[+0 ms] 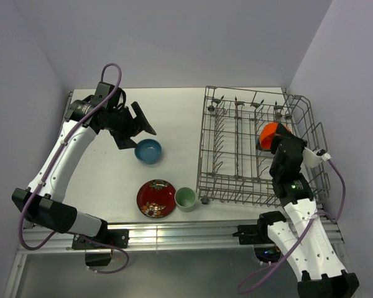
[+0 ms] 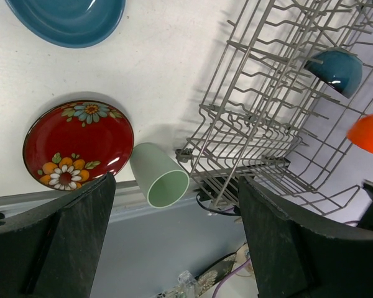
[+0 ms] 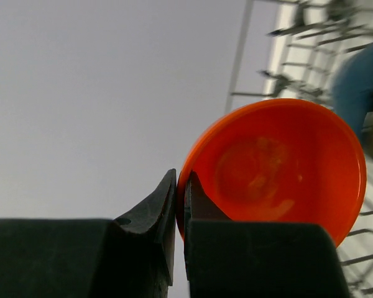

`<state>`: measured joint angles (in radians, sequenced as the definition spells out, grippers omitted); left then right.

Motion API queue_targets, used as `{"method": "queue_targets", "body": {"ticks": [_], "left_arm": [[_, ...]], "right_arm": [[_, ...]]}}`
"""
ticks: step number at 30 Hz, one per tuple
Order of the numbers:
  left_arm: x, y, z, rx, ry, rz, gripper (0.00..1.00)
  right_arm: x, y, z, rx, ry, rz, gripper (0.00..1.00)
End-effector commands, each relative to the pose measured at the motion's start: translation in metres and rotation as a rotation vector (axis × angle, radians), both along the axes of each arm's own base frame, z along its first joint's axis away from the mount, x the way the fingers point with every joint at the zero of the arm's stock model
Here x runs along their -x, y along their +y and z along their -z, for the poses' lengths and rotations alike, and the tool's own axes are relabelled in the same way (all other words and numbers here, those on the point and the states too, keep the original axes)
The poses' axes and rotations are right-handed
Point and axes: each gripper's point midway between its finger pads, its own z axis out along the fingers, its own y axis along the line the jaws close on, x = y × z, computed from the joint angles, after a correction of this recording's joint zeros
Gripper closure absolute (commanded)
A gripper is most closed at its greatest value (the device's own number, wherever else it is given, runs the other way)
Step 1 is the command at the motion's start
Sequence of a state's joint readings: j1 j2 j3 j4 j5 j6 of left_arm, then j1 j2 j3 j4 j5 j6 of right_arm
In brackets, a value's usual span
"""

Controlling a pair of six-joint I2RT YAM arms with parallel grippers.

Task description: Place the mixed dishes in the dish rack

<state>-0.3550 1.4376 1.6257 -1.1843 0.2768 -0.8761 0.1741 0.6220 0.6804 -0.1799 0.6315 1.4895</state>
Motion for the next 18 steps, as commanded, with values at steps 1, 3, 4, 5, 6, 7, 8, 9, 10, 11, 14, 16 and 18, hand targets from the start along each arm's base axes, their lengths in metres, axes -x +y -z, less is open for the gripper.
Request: {"method": "queue_targets", "body": {"ticks": [1, 3, 4, 5, 6, 7, 8, 9, 10, 11, 14, 16, 18], "left_arm": [[-0.001, -0.005, -0.009, 0.039, -0.050, 0.034, 0.15], [0.000, -0.006, -0.008, 0.047, -0.053, 0.035, 0.15], [0.000, -0.006, -0.009, 0.045, -0.055, 0.036, 0.15], [-0.001, -0.005, -0.008, 0.041, -0.058, 0.035, 0.15], [-0.001, -0.005, -0.008, 0.040, -0.059, 0.033, 0.15], [-0.002, -0.005, -0.009, 0.043, -0.066, 0.033, 0.15], [-0.002, -0.005, -0.009, 0.044, -0.069, 0.034, 0.15], [-0.002, -0.005, -0.009, 0.045, -0.069, 0.033, 0.15], [-0.002, -0.006, -0.008, 0.045, -0.066, 0.036, 0.15], [-0.002, -0.006, -0.007, 0.045, -0.064, 0.037, 0.15], [-0.002, -0.006, -0.007, 0.050, -0.069, 0.039, 0.15], [-0.002, -0.007, -0.006, 0.052, -0.066, 0.040, 0.15], [-0.002, -0.008, -0.006, 0.056, -0.067, 0.037, 0.15]], "right_arm": [[0.004, -0.021, 0.006, -0.022, -0.013, 0.071, 1.00], [0.005, -0.026, 0.018, -0.005, 0.018, 0.079, 1.00], [0.006, -0.032, 0.022, -0.001, 0.025, 0.098, 1.00], [0.006, -0.035, 0.027, 0.014, 0.039, 0.102, 1.00], [0.004, -0.035, 0.030, 0.018, 0.044, 0.086, 1.00], [0.004, -0.042, 0.032, 0.021, 0.045, 0.106, 1.00], [0.003, -0.043, 0.033, 0.036, 0.049, 0.104, 1.00], [0.003, -0.044, 0.034, 0.042, 0.045, 0.103, 1.00], [0.001, -0.046, 0.035, 0.046, 0.045, 0.103, 1.00], [0.001, -0.047, 0.036, 0.065, 0.052, 0.101, 1.00], [-0.002, -0.049, 0.039, 0.077, 0.050, 0.094, 1.00], [-0.006, -0.049, 0.045, 0.087, 0.061, 0.077, 1.00], [-0.008, -0.049, 0.043, 0.102, 0.044, 0.059, 1.00]]}}
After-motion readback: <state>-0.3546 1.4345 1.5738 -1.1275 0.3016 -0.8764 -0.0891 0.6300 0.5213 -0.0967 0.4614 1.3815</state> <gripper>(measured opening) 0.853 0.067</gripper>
